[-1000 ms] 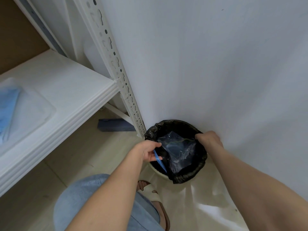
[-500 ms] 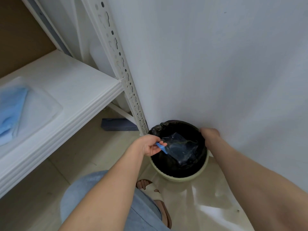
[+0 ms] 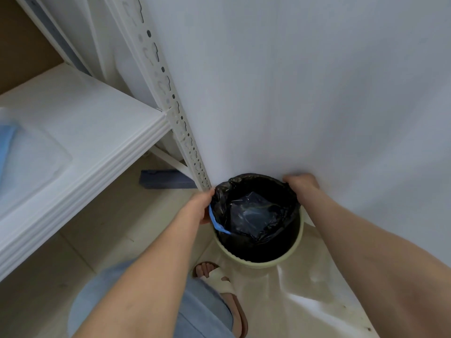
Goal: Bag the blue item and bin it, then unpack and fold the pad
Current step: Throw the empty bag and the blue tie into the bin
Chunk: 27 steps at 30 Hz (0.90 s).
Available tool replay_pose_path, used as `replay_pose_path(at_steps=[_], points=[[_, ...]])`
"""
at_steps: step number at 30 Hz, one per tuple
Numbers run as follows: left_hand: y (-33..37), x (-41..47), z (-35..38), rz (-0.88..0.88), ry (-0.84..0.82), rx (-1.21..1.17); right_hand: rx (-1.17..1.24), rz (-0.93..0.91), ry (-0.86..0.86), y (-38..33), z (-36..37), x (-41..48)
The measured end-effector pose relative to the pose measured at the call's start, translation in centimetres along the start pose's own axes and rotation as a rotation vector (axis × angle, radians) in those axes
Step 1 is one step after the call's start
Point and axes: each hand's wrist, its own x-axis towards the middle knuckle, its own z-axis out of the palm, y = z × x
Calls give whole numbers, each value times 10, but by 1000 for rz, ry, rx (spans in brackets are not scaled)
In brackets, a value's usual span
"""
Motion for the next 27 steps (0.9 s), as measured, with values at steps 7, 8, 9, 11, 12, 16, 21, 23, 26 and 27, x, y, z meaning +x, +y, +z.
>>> replay_pose_path(at_steps=[7, 8, 9, 11, 12, 16, 21, 23, 26, 27], points=[[3, 29, 7, 230, 253, -2, -91, -74, 6, 5, 10, 18], [5, 27, 8, 274, 239, -46, -79, -90, 2, 5, 9, 17], [8, 22, 7, 309, 243, -79, -71, -105, -8, 4, 9, 15], [14, 12, 5, 362, 276, -135, -37, -127, -10, 4, 8, 11], [17, 7, 2, 383, 300, -151, -13, -140, 3, 5, 8, 8], [23, -7, -7, 427, 322, -163, 61, -174, 80, 2, 3, -6], [21, -23, -14, 465, 382, -198, 165, -170, 179, -2, -7, -20], [22, -32, -17, 472, 413, -222, 205, -177, 199, -3, -10, -25], [23, -48, -23, 485, 482, -248, 231, -212, 173, -11, -11, -35], [22, -52, -26, 497, 512, -250, 240, -227, 176, -13, -10, -37]])
